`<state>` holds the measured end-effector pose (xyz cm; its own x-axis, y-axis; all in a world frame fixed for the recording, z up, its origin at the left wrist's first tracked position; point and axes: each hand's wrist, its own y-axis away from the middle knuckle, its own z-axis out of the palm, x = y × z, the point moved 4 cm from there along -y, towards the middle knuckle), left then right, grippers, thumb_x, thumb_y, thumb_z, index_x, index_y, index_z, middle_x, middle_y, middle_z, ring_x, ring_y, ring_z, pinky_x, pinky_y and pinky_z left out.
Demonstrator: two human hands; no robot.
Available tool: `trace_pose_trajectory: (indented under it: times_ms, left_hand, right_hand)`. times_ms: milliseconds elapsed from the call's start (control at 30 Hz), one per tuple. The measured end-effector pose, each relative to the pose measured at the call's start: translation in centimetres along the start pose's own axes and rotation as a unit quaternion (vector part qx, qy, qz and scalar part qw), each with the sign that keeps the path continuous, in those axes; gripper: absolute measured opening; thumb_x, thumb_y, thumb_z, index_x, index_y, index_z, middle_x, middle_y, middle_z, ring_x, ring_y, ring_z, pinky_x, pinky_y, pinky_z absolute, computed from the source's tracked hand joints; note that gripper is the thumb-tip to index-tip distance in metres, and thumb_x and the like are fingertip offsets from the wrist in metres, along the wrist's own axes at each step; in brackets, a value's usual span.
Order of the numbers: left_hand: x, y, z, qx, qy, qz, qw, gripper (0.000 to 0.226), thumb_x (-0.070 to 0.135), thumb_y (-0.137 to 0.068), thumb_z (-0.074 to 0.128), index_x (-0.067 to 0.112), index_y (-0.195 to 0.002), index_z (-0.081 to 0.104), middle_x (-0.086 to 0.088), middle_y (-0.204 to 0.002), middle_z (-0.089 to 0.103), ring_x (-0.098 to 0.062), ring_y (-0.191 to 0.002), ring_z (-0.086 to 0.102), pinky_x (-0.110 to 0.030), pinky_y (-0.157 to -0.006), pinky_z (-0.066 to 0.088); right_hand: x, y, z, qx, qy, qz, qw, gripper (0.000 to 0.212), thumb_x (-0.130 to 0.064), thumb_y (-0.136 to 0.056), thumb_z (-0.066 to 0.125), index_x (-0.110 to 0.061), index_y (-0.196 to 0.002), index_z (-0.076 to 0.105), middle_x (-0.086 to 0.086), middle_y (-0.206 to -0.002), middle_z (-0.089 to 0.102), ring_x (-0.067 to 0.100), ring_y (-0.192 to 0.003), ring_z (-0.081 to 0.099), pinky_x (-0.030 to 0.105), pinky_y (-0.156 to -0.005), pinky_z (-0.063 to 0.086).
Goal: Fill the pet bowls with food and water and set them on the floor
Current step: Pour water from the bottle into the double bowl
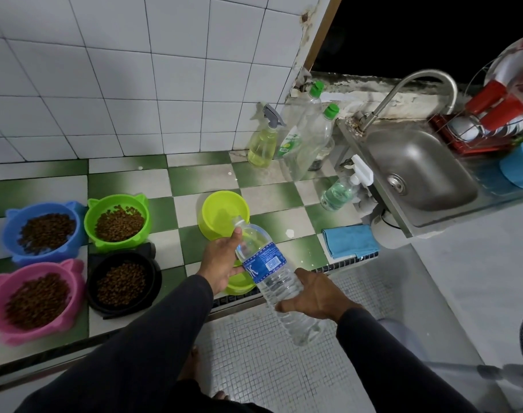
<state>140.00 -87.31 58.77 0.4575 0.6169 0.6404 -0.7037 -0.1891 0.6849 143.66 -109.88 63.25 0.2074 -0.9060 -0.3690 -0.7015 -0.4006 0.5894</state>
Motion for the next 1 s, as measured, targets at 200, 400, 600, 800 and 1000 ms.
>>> trace_pose_trajectory:
  times_ms: [200, 400, 600, 800, 1000]
  left_hand:
    - [-0.25, -0.08, -0.07, 0.000, 0.000, 0.002, 1.000, 0.039, 0.050, -0.098, 0.061, 0.015, -0.116, 0.066, -0.007, -0.116, 0.075, -0.026, -0.109, 0.071, -0.048, -0.084, 0.062]
    - [-0.33, 0.00, 0.04, 0.000, 0.003, 0.001, 1.000, 0.038, 0.049, -0.099, 0.061, 0.015, -0.115, 0.066, -0.007, -0.117, 0.074, -0.027, -0.110, 0.070, -0.052, -0.090, 0.061]
    - [-0.11, 0.26, 0.16, 0.001, 0.000, 0.003, 1.000, 0.036, 0.049, -0.098, 0.061, 0.016, -0.112, 0.066, -0.005, -0.113, 0.075, -0.024, -0.105, 0.072, -0.041, -0.073, 0.063]
    - [-0.27, 0.17, 0.18, 0.003, -0.003, 0.000, 1.000, 0.038, 0.049, -0.099, 0.060, 0.014, -0.114, 0.067, -0.008, -0.115, 0.075, -0.026, -0.108, 0.071, -0.047, -0.082, 0.062]
    - [-0.33, -0.04, 0.10, 0.003, -0.006, -0.002, 1.000, 0.040, 0.049, -0.100, 0.059, 0.013, -0.117, 0.066, -0.009, -0.116, 0.074, -0.026, -0.108, 0.071, -0.052, -0.089, 0.061]
  right_hand:
    - [-0.17, 0.19, -0.08, 0.000, 0.009, -0.005, 1.000, 0.078, -0.080, -0.052, 0.071, -0.031, -0.111, 0.061, -0.008, -0.105, 0.070, 0.009, -0.093, 0.066, 0.040, -0.088, 0.058]
    - [0.04, 0.28, -0.12, -0.003, 0.006, -0.002, 1.000, 0.079, -0.080, -0.052, 0.072, -0.031, -0.113, 0.060, -0.008, -0.106, 0.070, 0.009, -0.093, 0.066, 0.040, -0.089, 0.058]
    - [0.10, 0.20, -0.17, -0.004, 0.008, -0.002, 1.000, 0.078, -0.082, -0.052, 0.071, -0.034, -0.113, 0.059, -0.011, -0.105, 0.070, 0.006, -0.091, 0.065, 0.038, -0.089, 0.057]
    - [0.15, 0.20, -0.10, -0.008, 0.003, -0.001, 1.000, 0.076, -0.081, -0.052, 0.073, -0.034, -0.111, 0.060, -0.010, -0.104, 0.071, 0.004, -0.090, 0.066, 0.036, -0.087, 0.058]
    - [0.19, 0.17, -0.22, -0.010, 0.002, 0.001, 1.000, 0.077, -0.080, -0.052, 0.073, -0.033, -0.112, 0.060, -0.010, -0.105, 0.070, 0.007, -0.092, 0.066, 0.037, -0.088, 0.058]
